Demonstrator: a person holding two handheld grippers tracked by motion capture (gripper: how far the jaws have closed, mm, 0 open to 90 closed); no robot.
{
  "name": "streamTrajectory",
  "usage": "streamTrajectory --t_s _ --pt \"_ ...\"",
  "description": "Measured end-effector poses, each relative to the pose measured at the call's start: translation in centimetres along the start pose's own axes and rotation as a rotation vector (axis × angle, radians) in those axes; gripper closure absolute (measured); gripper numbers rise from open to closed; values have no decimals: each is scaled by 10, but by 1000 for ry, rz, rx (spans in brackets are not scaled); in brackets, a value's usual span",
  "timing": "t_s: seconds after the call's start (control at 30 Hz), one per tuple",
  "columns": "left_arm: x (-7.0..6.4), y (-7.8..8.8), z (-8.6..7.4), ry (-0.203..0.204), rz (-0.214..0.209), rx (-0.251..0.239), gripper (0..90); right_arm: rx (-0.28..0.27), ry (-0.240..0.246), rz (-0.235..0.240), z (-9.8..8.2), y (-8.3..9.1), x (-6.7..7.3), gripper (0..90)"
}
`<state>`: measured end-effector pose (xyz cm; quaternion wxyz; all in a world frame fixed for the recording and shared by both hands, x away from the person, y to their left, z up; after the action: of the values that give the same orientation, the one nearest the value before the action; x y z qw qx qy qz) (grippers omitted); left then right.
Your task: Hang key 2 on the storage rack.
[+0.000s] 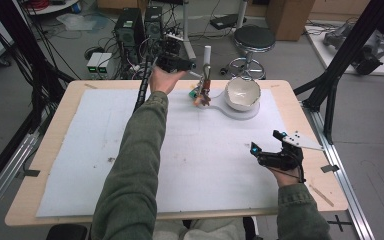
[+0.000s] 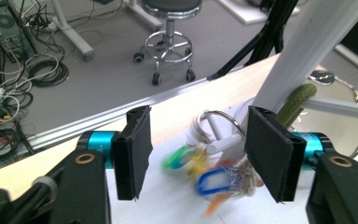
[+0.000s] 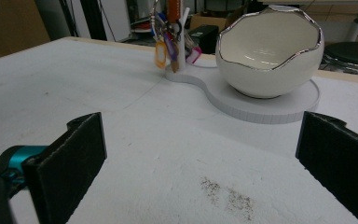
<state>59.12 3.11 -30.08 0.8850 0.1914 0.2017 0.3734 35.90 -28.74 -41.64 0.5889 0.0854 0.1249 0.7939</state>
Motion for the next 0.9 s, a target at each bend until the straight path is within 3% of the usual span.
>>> streamTrajectory --t_s 0.03,0.2,0.3,0.53,0.67,0.9 --pt "1 2 -1 1 18 -1 277 0 1 0 0 0 0 7" --pt "9 10 -10 38 31 15 17 0 -2 -1 0 0 0 7" --pt "13 16 -13 63 40 -5 16 -7 -3 -9 1 0 0 7" --pt "10 29 -14 22 -5 -48 16 -7 -1 -10 1 0 -1 7" --pt "9 35 -17 -1 -30 -37 16 -14 -1 -17 2 0 -1 7" --pt "10 48 -23 -6 -22 -41 16 -12 0 -15 1 1 0 7"
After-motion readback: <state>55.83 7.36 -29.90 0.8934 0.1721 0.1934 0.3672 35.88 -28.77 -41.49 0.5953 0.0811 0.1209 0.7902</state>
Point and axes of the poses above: each handheld gripper's, and its own axes: y roughly backward along the jaws, z roughly out of its top, x roughly to its left, the point moved 5 cm from there along -y, roughly forward along the jaws, and after that the axes turned 14 degrees about -z, right-handed, at the moved point
